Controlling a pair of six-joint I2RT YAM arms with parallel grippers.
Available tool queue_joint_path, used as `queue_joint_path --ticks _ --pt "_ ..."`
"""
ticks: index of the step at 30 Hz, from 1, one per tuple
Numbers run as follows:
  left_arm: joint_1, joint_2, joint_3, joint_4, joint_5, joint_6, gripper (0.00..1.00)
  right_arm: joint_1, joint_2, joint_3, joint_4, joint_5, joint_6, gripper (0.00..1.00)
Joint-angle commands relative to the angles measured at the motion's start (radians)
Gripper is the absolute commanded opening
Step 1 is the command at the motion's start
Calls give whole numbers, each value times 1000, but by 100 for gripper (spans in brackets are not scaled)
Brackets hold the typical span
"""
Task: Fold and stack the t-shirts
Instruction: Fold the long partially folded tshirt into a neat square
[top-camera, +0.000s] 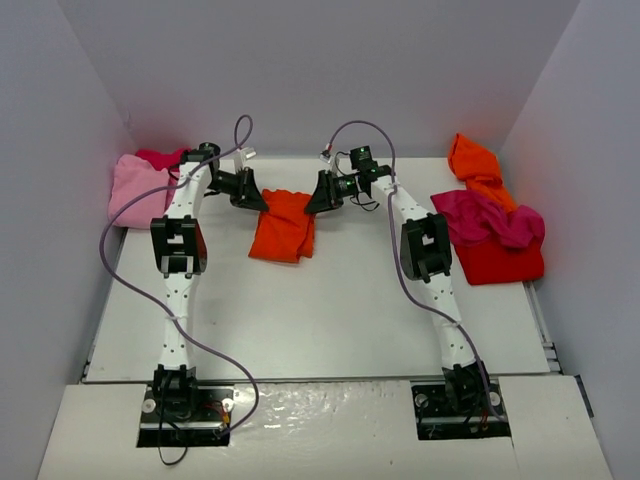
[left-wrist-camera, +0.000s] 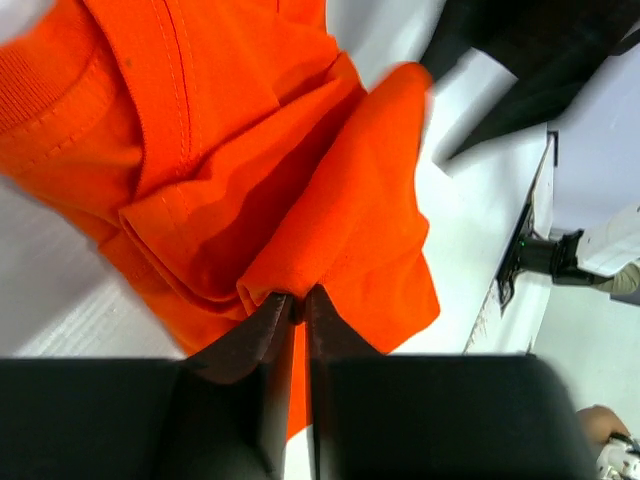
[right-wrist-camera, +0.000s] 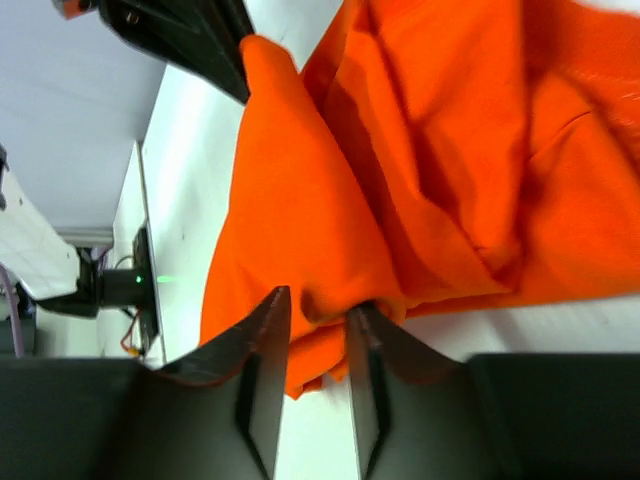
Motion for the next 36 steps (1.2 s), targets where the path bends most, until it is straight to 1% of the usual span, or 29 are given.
queue_joint_path --ticks 1,2,3,5,8,9,11,13,18,20,22,24,26,29,30,33,36 --pt "4 -35 88 142 23 -146 33 -12 6 -1 244 58 195 88" --pt "4 -33 92 148 21 -150 52 -14 6 9 244 62 176 95" --pt "4 -38 93 151 19 -152 60 -17 4 20 243 67 167 98" --pt "4 -59 90 150 10 -151 61 -21 -6 35 233 78 156 98" --pt "4 -119 79 143 -11 -137 72 -24 -73 55 180 119 89 99" --pt "4 -141 74 143 -20 -132 73 -24 -93 67 126 136 30 99" --pt "39 -201 49 140 -38 -125 75 -24 -152 70 59 226 -44 99" --pt "49 -255 11 121 -54 -113 75 -30 -223 28 17 266 -108 100" --pt "71 -378 -133 32 -91 26 76 -43 -385 -219 -16 310 -214 100" --pt "72 -401 -215 7 -122 53 76 -42 -416 -298 -33 315 -223 99" --pt "72 -420 -283 -5 -147 69 76 -42 -435 -338 -51 316 -231 97" --pt "68 -415 -345 4 -187 55 76 -42 -456 -377 -79 341 -243 98" --pt "61 -392 -366 -13 -203 65 77 -44 -477 -407 -92 367 -267 100" --pt "48 -307 -364 -29 -207 61 77 -46 -527 -467 -101 408 -307 100" --pt "44 -303 -364 -32 -205 61 77 -46 -539 -478 -102 409 -313 100" --pt "32 -235 -341 -9 -215 40 77 -47 -580 -513 -121 431 -339 100" --pt "24 -199 -331 21 -234 20 77 -47 -599 -542 -132 442 -361 100"
